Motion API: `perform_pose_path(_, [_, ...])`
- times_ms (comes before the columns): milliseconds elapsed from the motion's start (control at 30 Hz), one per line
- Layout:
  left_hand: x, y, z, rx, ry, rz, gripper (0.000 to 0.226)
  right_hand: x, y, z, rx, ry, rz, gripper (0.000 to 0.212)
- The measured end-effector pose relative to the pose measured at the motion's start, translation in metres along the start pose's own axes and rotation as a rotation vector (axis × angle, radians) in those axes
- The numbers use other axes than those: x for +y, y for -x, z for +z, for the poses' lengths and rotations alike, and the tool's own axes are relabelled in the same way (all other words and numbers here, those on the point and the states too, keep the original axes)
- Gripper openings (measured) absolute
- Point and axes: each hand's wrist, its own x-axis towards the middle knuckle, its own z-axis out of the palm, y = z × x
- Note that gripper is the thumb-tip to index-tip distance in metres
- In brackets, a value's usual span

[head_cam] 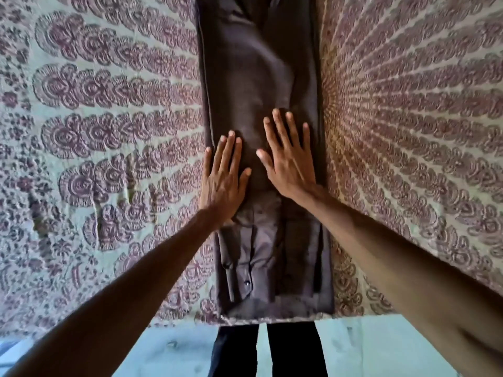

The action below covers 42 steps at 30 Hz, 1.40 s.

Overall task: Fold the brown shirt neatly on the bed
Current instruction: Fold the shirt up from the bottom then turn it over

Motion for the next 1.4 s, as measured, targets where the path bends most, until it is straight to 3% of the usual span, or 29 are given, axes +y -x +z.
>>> perform_pose_path(167, [0.006,0.040,-0.019,0.080,0.063,-0.032,0.058,-0.007,0.052,-0.029,0.151,-0.134,0.060,0.054])
perform_pose_path(267, [0.013,0.095,-0.029,0.088,0.072,0.127,0.049,-0.006,0.120,-0.032,0.228,-0.241,-0.068,0.032])
perform_pose_path(400, [-0.004,0.161,-0.025,0.048,-0.054,0.535,0.037,0.029,0.195,-0.011,0.013,-0.055,-0.328,0.058])
perform_pose_path(567, [-0.062,0.179,-0.011,-0.031,-0.290,0.718,0.074,0.082,0.229,-0.002,-0.166,0.103,-0.432,0.079])
perform_pose_path(600, [-0.070,0.177,-0.011,-0.054,-0.339,0.764,0.073,0.088,0.229,0.001,-0.170,0.114,-0.464,0.080])
perform_pose_path(700, [-0.076,0.167,-0.009,-0.067,-0.405,0.854,0.054,0.096,0.222,0.008,-0.065,0.105,-0.565,0.070])
perform_pose_path(867, [-0.063,0.159,-0.006,-0.082,-0.378,0.865,0.041,0.098,0.215,0.013,0.076,0.126,-0.645,0.045])
perform_pose_path(967, [-0.047,0.167,-0.005,-0.041,-0.192,0.697,0.040,0.089,0.213,0.011,0.126,-0.024,-0.530,0.040])
perform_pose_path(1033, [-0.034,0.170,-0.010,-0.028,0.021,0.529,0.028,0.079,0.210,-0.003,0.097,-0.202,-0.380,0.038])
perform_pose_path(1133, [-0.012,0.153,-0.034,-0.025,0.520,0.054,0.022,0.070,0.189,-0.031,-0.057,-0.538,-0.036,0.030])
perform_pose_path(1200, [-0.008,0.121,-0.048,0.094,0.721,-0.237,0.023,0.069,0.156,-0.048,-0.106,-0.947,0.243,0.021])
perform_pose_path(1267, [-0.010,0.082,-0.061,0.098,0.951,-0.469,0.015,0.069,0.117,-0.060,-0.132,-1.247,0.511,0.018])
perform_pose_path(1333, [-0.023,0.052,-0.058,-0.022,1.104,-0.671,0.013,0.070,0.088,-0.061,-0.173,-1.211,0.675,0.015])
perform_pose_path(1400, [-0.042,0.034,-0.045,-0.148,1.074,-0.749,0.030,0.069,0.069,-0.051,-0.197,-1.130,0.785,0.022])
